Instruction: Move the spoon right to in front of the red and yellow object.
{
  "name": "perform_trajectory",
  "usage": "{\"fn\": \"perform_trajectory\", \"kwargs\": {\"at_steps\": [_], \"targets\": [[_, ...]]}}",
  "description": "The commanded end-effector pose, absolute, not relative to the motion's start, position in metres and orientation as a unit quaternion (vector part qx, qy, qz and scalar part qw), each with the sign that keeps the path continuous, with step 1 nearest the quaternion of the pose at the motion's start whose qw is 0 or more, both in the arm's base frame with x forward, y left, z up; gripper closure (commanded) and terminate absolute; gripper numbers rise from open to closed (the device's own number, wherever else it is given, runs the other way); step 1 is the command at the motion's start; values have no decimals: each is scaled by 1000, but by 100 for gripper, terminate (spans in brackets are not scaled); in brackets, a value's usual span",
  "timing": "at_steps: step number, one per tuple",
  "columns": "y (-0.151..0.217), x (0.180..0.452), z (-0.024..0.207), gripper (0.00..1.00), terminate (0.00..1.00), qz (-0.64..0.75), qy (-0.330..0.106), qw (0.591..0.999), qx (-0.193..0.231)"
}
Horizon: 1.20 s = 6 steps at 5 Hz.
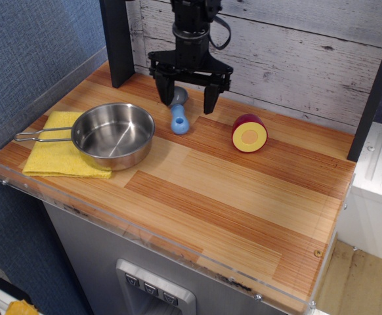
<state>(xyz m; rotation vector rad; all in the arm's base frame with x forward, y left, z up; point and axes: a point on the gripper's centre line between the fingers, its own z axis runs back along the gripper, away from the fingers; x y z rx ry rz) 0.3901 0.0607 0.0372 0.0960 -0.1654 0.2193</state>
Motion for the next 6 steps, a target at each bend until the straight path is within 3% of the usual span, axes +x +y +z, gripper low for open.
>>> {"fn": "perform_trajectory", "kwargs": {"at_steps": [1,3,4,6], "targets": [[68,387,29,0,0,102,-78,990,60],[91,365,10,0,0,105,-40,991,69],[94,362,5,100,0,100,-34,992,66],[83,357,21,100,0,87,-43,994,55]]}}
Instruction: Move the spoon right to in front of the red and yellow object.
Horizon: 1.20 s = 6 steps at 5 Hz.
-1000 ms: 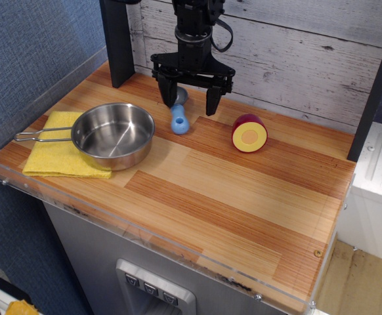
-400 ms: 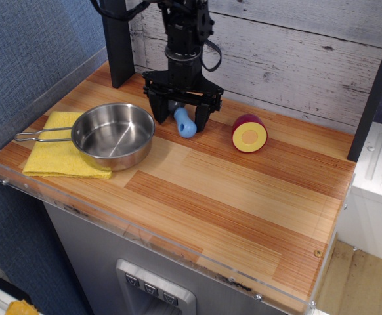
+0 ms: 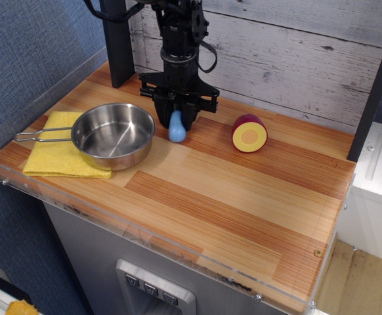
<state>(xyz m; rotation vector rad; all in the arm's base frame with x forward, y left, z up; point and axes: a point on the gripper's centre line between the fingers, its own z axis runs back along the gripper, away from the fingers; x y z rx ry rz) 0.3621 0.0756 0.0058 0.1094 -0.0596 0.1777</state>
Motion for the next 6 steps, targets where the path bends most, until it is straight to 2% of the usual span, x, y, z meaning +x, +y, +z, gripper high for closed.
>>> {"fn": "perform_trajectory", "kwargs": {"at_steps": [1,2,3,4,5,6], "targets": [[77,350,38,100,0,82,-50,994,47],[60,340,70,100,0,81,-81,993,32],[26,327,96,100,0,74,-111,991,26],[-20,310,93,100,0,42,-128,991,-7],[-68,293,63,100,0,-23,-106,994,-18],[-108,278,36,100,0,-56,-80,995,19]]}}
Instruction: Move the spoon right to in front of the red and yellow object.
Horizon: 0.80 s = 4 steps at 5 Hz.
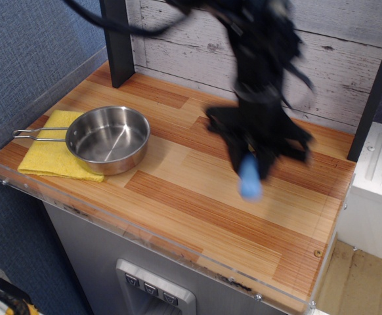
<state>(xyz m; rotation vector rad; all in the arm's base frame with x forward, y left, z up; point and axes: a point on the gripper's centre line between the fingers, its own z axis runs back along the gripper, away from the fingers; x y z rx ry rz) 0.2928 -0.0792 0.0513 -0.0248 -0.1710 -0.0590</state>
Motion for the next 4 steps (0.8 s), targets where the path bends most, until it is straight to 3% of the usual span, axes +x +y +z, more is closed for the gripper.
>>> {"fn": "perform_trajectory", "kwargs": {"at_steps": [1,2,4], "targets": [[-101,273,-1,100,0,-56,-53,996,40],[-84,279,-14,100,0,-39,-45,997,49],[-29,279,10,100,0,34,-68,996,50]]}}
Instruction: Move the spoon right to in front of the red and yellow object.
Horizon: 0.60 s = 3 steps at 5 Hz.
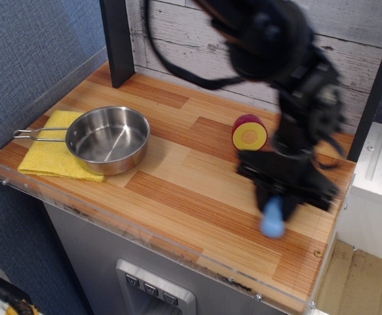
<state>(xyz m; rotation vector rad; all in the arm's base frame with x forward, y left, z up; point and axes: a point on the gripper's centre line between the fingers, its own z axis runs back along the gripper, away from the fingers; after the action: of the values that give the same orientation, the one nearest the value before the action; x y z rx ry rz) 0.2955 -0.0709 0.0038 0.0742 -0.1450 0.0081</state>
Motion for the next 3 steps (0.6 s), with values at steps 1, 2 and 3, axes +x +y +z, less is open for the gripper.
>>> {"fn": "perform_trajectory", "kwargs": {"at_steps": [1,2,3], "targets": [[-18,278,12,0,0,39,-61,997,37],[-24,279,13,0,0,25,-57,998,11],[-31,282,24,0,0,9,-67,998,-3]]}}
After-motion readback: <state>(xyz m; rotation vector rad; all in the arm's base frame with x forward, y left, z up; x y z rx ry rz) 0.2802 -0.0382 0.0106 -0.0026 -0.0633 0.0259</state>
